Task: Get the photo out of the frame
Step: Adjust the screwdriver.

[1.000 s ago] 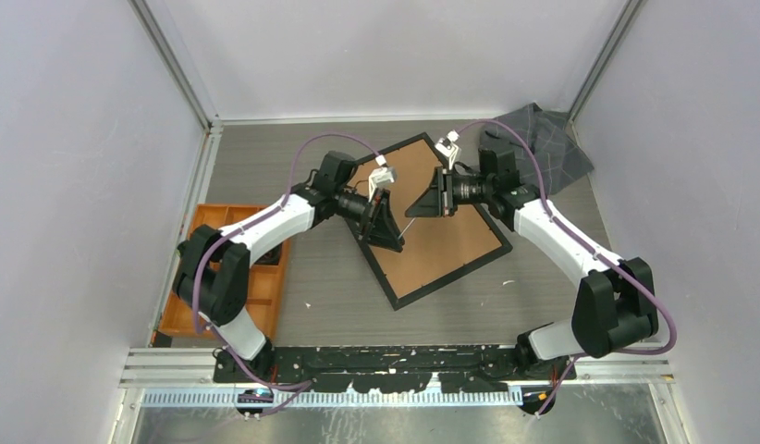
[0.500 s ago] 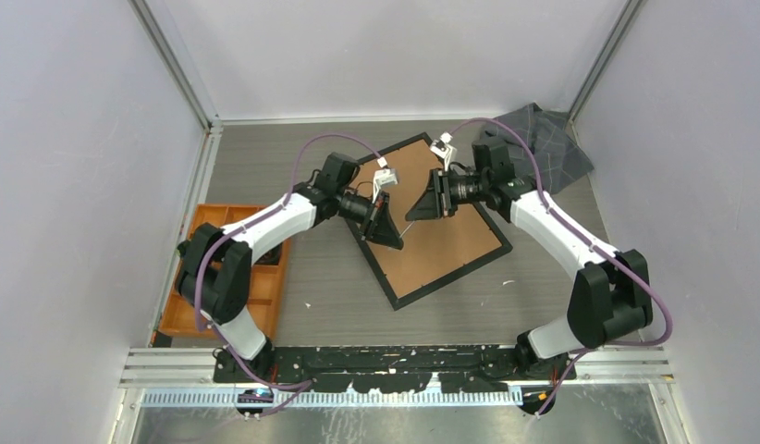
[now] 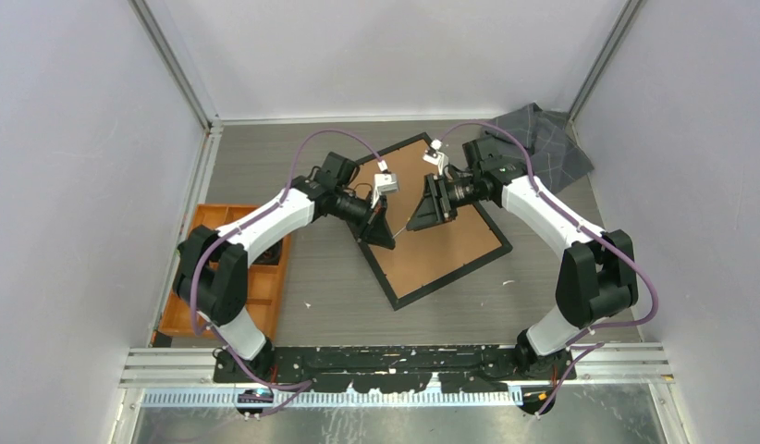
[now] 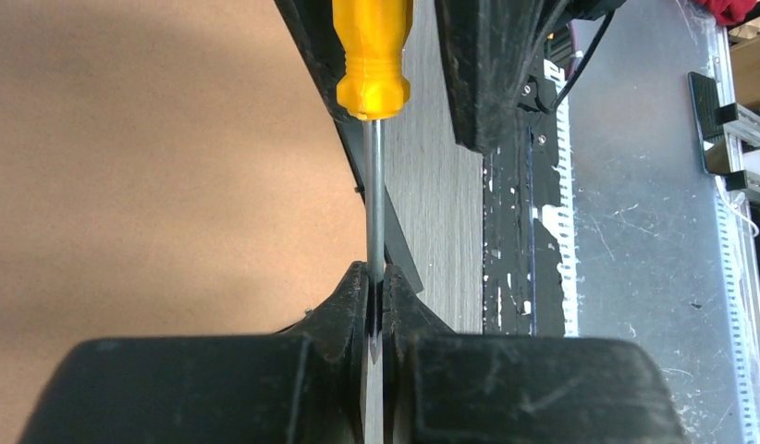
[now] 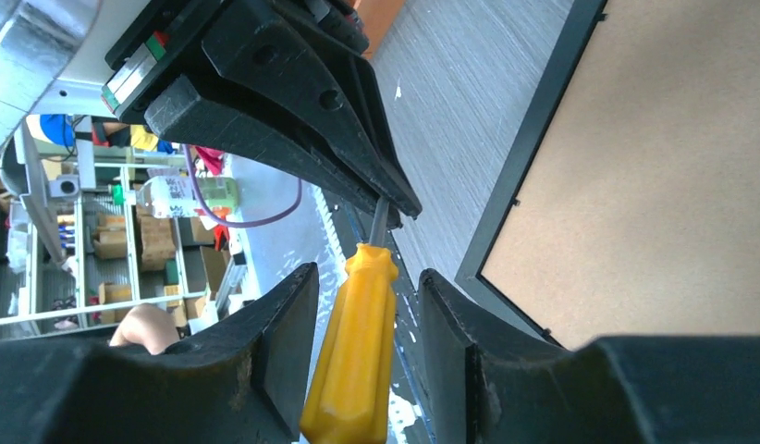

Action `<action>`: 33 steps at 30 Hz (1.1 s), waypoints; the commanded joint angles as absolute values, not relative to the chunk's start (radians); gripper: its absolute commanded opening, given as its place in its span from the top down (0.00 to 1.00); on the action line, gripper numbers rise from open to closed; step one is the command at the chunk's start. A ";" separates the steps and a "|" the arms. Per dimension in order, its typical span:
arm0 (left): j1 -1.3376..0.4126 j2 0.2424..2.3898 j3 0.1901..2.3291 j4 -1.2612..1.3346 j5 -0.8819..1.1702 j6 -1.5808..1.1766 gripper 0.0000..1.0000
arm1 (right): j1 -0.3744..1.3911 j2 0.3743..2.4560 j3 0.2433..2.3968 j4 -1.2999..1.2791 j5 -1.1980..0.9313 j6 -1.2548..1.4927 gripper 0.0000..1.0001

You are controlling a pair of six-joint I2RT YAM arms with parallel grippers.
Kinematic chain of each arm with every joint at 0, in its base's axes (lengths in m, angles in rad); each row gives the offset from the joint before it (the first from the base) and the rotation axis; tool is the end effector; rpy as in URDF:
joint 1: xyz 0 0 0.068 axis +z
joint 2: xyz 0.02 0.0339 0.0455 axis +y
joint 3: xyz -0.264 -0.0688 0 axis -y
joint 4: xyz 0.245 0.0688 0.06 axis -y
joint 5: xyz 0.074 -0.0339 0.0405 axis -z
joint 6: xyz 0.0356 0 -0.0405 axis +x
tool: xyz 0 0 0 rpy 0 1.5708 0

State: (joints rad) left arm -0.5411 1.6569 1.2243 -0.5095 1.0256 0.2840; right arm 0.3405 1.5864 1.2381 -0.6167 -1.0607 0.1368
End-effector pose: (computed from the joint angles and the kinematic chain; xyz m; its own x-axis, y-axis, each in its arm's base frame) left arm 0.2797 -0.2036 0.2535 -0.4699 0.4519 -0.7583 0.8644 0.0613 -0.4991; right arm 0.2978 0.1385 0.2751 -0.8537 -0.2318 -0.4663 -0.5199 0.3290 0.7884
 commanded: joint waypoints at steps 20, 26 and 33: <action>-0.579 1.701 1.320 -0.670 1.014 0.415 1.00 | 0.406 1.653 1.370 -0.796 -0.949 -0.035 0.54; -0.579 1.705 1.323 -0.711 1.062 0.451 1.00 | 0.400 1.688 1.395 -0.826 -0.926 -0.051 0.51; -0.580 1.753 1.333 -0.709 1.099 0.413 1.00 | 0.426 1.647 1.357 -0.792 -0.904 -0.067 0.52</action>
